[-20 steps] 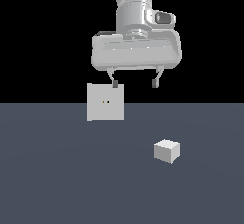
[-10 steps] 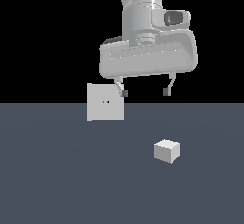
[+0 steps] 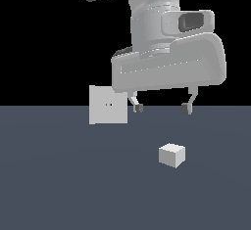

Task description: Plug the charger into the wall socket.

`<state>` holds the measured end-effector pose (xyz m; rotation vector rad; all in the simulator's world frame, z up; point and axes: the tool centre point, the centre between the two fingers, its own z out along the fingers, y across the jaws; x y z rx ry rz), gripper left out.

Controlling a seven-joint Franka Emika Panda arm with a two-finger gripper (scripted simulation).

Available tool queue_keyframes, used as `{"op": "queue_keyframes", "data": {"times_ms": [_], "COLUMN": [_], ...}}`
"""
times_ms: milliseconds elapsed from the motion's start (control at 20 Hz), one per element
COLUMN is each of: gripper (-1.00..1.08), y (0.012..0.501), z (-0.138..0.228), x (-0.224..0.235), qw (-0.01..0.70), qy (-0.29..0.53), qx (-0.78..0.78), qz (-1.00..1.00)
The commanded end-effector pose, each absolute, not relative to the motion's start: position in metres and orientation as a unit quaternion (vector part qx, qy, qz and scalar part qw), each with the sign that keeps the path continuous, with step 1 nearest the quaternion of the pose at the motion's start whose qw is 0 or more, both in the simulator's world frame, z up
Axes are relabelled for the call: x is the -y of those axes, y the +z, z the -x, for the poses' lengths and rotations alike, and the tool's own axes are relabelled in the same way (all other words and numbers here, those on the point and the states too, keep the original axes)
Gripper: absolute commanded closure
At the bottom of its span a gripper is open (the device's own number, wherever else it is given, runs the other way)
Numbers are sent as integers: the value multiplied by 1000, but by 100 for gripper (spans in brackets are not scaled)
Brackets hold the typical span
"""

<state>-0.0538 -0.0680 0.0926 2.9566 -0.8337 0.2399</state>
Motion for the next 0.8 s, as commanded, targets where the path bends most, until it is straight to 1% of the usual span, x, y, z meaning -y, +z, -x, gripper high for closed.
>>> {"op": "queue_keyframes", "data": {"times_ms": [0,750], "gripper": [-92,-92], "y": [86,63], "z": [59,77], "x": [72,83], "qw": [34,49], "qy": [88,121], "qx": [295,375], "qz": [-951,-918]}}
